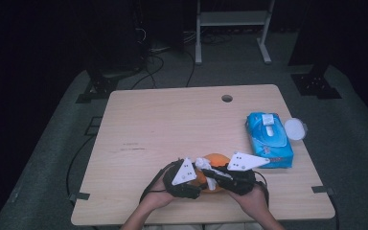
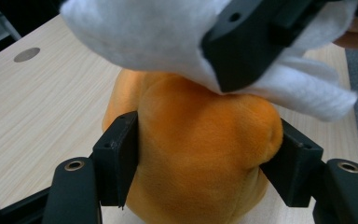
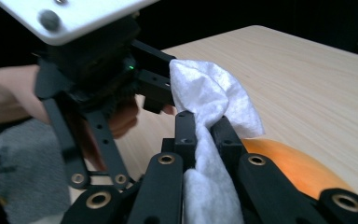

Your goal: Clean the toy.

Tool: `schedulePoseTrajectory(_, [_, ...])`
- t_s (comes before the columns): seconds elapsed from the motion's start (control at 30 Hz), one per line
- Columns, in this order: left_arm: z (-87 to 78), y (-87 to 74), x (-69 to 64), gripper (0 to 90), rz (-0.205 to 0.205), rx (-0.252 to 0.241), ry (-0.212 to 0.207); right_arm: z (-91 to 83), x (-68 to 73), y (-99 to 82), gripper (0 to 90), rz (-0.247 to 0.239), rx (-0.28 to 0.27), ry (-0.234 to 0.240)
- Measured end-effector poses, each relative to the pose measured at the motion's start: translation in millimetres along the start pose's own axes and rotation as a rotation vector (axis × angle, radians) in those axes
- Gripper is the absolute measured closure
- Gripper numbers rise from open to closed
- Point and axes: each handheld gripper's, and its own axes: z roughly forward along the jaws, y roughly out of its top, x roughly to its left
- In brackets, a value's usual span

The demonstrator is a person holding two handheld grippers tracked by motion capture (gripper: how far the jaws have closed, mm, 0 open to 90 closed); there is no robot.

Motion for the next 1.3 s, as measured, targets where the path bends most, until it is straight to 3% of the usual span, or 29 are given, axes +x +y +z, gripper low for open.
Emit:
schedulePoseTrajectory(0.13, [-2.3, -4.4, 4.6, 34.5, -0.039, 0.001, -0.002, -11.7, -21.2, -6.4, 82.7, 0.037, 0.010, -0.088])
schedulePoseTrajectory(0.17, [-2.3, -4.2, 6.0, 33.7, -0.058, -0.001, -0.003, -15.1, -27.8, -9.3, 82.7, 0.067, 0.012, -0.099])
schedulePoseTrajectory(0.23, [-1.9, 0.5, 6.3, 26.3, -0.084, -0.001, -0.005, -19.3, -34.3, -13.1, 82.7, 0.100, 0.004, -0.114])
schedulePoseTrajectory(0.33, [-0.4, 7.9, 2.8, 19.8, -0.097, -0.010, 0.007, -14.8, -29.9, -13.2, 82.7, 0.114, -0.009, -0.080])
schedulePoseTrajectory(0.4, [-1.0, 5.6, 2.9, 25.4, -0.057, 0.010, 0.024, -10.1, -24.8, -12.8, 82.7, 0.095, -0.008, -0.057])
schedulePoseTrajectory(0.47, [-3.9, 0.3, 8.7, 29.9, -0.075, 0.005, 0.017, -11.0, -26.5, -13.2, 82.7, 0.100, -0.005, -0.050])
schedulePoseTrajectory(0.53, [-7.7, -4.7, 16.1, 32.3, -0.089, 0.024, 0.032, -15.1, -32.7, -16.0, 82.6, 0.117, -0.001, -0.076])
schedulePoseTrajectory(0.57, [-10.2, -8.0, 20.8, 32.4, -0.128, 0.015, 0.023, -17.5, -36.4, -18.9, 82.6, 0.118, 0.007, -0.098])
schedulePoseTrajectory(0.6, [-10.9, -10.0, 22.9, 32.1, -0.145, 0.006, 0.017, -19.6, -41.6, -23.9, 82.6, 0.134, 0.018, -0.118])
schedulePoseTrajectory(0.67, [-11.4, -10.4, 25.3, 28.9, -0.158, -0.005, 0.003, -20.8, -47.2, -28.9, 82.6, 0.181, 0.013, -0.106])
schedulePoseTrajectory(0.77, [-11.0, 0.3, 18.7, 18.7, -0.132, -0.035, 0.025, -17.1, -40.1, -24.0, 82.6, 0.169, -0.004, -0.086])
schedulePoseTrajectory(0.8, [-10.7, 1.4, 18.1, 18.8, -0.125, -0.026, 0.032, -14.3, -34.3, -20.2, 82.6, 0.162, -0.016, -0.052])
schedulePoseTrajectory(0.87, [-9.4, 0.4, 17.2, 24.2, -0.091, -0.003, 0.042, -11.3, -29.2, -17.4, 82.6, 0.131, -0.009, -0.047])
schedulePoseTrajectory(0.9, [-9.9, -1.6, 18.4, 26.7, -0.098, -0.005, 0.034, -10.5, -28.6, -17.5, 82.6, 0.124, -0.003, -0.051])
schedulePoseTrajectory(0.97, [-11.4, -5.1, 21.6, 31.3, -0.116, -0.003, 0.037, -12.0, -35.3, -21.6, 82.6, 0.154, -0.005, -0.050])
schedulePoseTrajectory(1.07, [-13.1, -9.1, 25.9, 33.0, -0.152, -0.003, 0.044, -15.4, -46.1, -29.4, 82.6, 0.171, 0.020, -0.100])
schedulePoseTrajectory(1.13, [-13.3, -11.3, 27.6, 33.1, -0.163, -0.007, 0.047, -16.7, -49.5, -33.2, 82.6, 0.190, 0.031, -0.107])
schedulePoseTrajectory(1.2, [-12.9, -11.8, 27.8, 33.2, -0.168, -0.005, 0.053, -17.3, -45.2, -29.8, 82.6, 0.186, 0.023, -0.097])
schedulePoseTrajectory(1.3, [-12.6, -13.1, 29.2, 33.1, -0.180, -0.011, 0.051, -15.4, -31.4, -19.5, 82.6, 0.134, -0.004, -0.044])
